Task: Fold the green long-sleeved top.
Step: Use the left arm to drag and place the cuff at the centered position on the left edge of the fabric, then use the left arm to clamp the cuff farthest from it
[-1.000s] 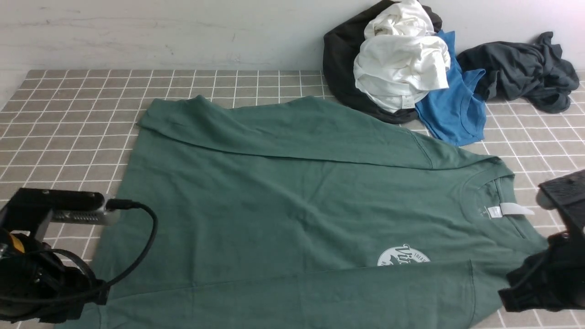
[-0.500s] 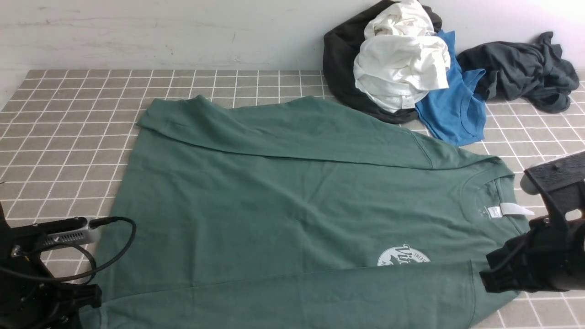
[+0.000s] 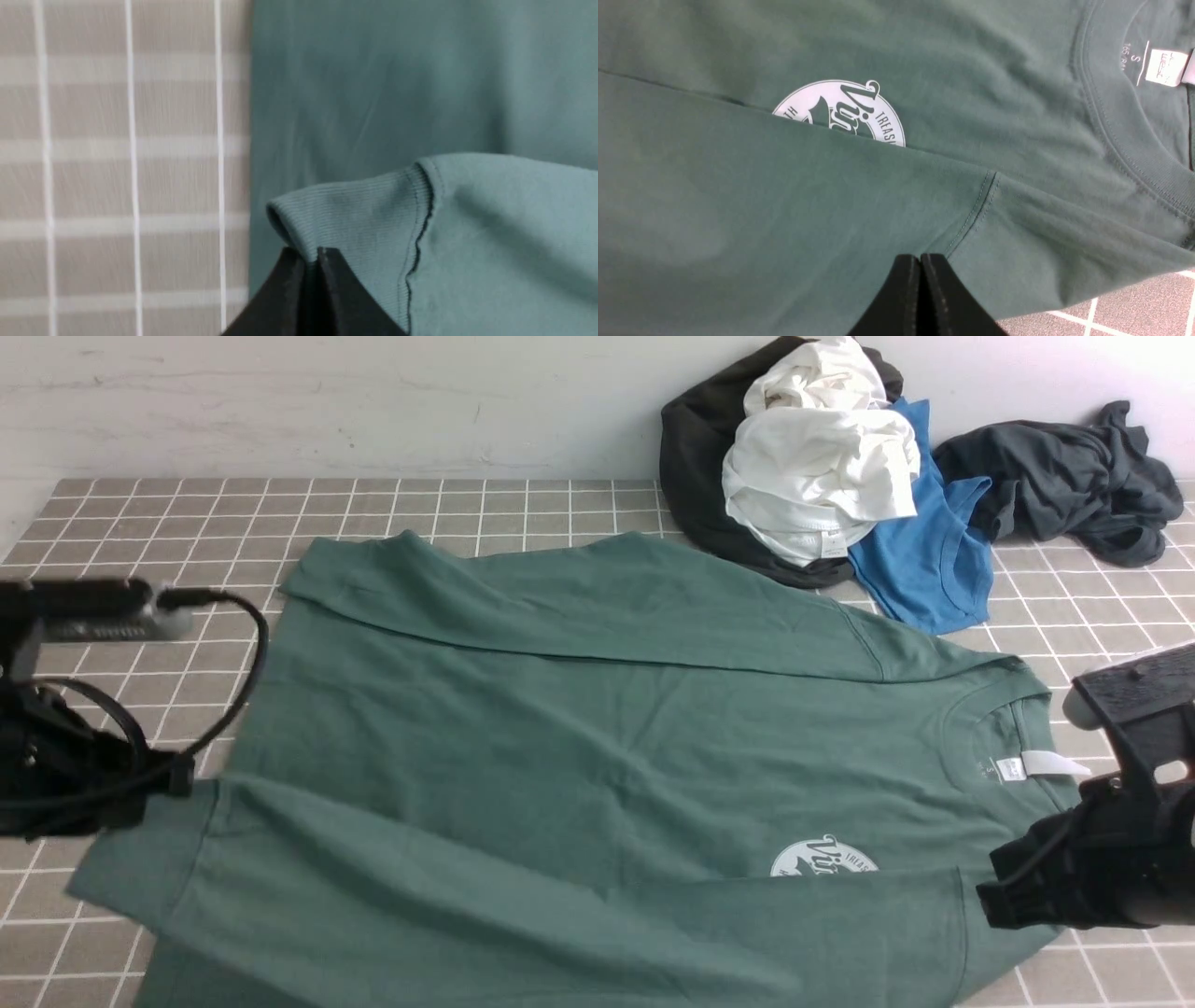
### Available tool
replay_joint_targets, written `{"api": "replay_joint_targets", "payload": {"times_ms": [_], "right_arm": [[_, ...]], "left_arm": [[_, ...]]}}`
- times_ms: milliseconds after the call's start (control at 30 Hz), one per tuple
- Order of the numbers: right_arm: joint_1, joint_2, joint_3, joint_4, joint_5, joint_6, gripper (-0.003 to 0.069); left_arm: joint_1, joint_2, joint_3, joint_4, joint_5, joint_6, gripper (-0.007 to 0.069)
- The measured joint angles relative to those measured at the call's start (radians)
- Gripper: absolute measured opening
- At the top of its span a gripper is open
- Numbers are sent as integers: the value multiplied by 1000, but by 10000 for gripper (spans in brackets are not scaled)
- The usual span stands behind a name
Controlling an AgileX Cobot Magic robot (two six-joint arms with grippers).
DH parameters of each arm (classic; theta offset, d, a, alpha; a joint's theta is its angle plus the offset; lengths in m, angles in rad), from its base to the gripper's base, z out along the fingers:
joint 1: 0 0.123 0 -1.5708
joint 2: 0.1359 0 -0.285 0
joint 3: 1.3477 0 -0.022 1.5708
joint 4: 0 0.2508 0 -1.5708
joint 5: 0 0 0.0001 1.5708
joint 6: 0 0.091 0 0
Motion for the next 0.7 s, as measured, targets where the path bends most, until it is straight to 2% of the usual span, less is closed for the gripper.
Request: {"api": "replay_joint_targets", "payload": {"times_ms": [200,300,400,533,600,633,700], "right_arm": [[0,0,0,-1,-12,0,-10],[0,0,0,2,-12,0,-10],[0,0,0,3,-12,0,-10],[0,0,0,3,-12,0,-10],[0,0,0,3,-12,0,-10],[0,0,0,-1,-12,0,-10],[0,0,0,-2,-12,0,-10]], "left_arm": [[-2,93,-80,0,-166,1,2],[-2,250,-138,-2,-179,1,8],[-2,398,-213,-1,-148,1,51],[-2,608,-461,1,-57,-15,244],[-2,652,-539,1,-53,-24,304],[-1,700,-645,1,-54,-45,373],[1,777,-779,1,-51,-85,426]]}}
